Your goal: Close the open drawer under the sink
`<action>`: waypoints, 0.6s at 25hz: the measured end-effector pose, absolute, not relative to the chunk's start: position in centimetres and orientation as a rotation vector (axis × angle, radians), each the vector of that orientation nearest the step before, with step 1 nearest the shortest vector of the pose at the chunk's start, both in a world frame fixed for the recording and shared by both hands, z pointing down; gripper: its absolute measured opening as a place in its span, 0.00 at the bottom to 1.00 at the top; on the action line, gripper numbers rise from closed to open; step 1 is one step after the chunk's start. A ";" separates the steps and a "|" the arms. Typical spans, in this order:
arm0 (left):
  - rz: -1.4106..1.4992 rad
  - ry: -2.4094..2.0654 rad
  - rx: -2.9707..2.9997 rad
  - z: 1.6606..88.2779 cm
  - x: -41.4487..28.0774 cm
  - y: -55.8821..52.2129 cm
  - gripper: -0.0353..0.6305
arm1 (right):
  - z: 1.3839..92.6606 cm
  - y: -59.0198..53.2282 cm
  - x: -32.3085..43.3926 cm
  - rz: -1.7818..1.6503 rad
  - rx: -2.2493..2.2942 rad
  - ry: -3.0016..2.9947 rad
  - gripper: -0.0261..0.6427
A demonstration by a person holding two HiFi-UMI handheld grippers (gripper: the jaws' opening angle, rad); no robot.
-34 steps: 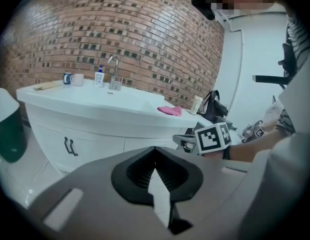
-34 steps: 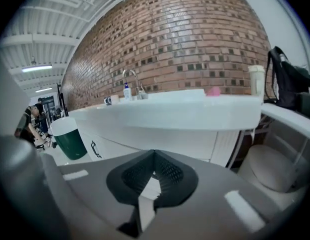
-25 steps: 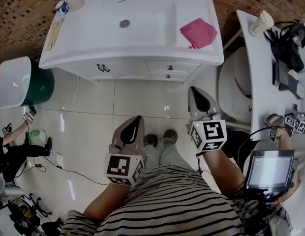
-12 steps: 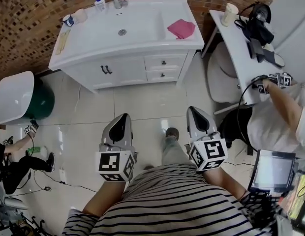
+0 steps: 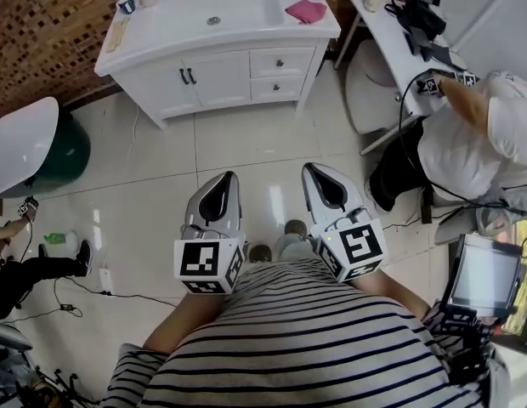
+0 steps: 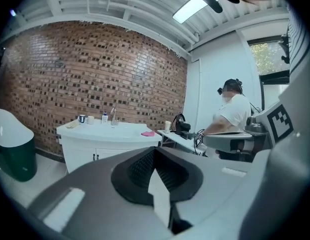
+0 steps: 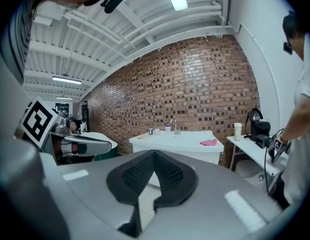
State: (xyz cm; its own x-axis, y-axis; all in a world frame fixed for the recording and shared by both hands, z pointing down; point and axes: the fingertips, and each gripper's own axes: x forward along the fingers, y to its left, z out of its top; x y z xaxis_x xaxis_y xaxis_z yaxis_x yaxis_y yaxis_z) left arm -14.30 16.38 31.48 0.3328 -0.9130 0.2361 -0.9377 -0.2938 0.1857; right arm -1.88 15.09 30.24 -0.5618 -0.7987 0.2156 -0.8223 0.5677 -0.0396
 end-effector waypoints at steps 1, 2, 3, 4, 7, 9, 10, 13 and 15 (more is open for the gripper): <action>0.117 -1.662 2.324 31.1 -13.9 16.8 0.08 | 29.7 15.5 -1.8 0.187 1.365 -2.636 0.04; 0.114 -1.666 2.331 30.7 -13.4 17.2 0.08 | 29.3 15.9 -1.5 0.174 1.361 -2.651 0.04; 0.111 -1.670 2.336 30.4 -12.9 17.4 0.08 | 28.8 16.0 -1.2 0.163 1.359 -2.666 0.04; 0.107 -1.674 2.341 30.0 -12.4 17.6 0.08 | 28.4 16.2 -0.9 0.154 1.359 -2.678 0.04; 0.101 -1.681 2.369 29.1 -11.0 18.0 0.08 | 27.4 16.4 -0.3 0.126 1.354 -2.691 0.04; 0.108 -1.688 2.390 28.6 -10.2 18.3 0.08 | 27.3 16.8 -0.4 0.108 1.323 -2.712 0.04; 0.108 -1.694 2.399 28.4 -9.9 18.5 0.08 | 27.3 16.9 -0.4 0.100 1.308 -2.722 0.04; 0.099 -1.712 2.421 27.7 -9.1 18.7 0.08 | 26.9 17.1 -0.2 0.055 1.293 -2.728 0.04; 0.092 -1.726 2.422 27.6 -9.0 18.7 0.08 | 26.5 17.1 0.1 0.033 1.298 -2.726 0.04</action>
State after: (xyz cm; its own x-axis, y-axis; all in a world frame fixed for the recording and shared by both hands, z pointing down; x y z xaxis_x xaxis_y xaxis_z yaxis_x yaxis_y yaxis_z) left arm -8.98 18.72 27.59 0.3297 -0.9327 0.1460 -0.9430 -0.3178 0.0993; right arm 0.09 17.08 26.49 -0.6244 -0.7719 0.1195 -0.7746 0.6316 0.0327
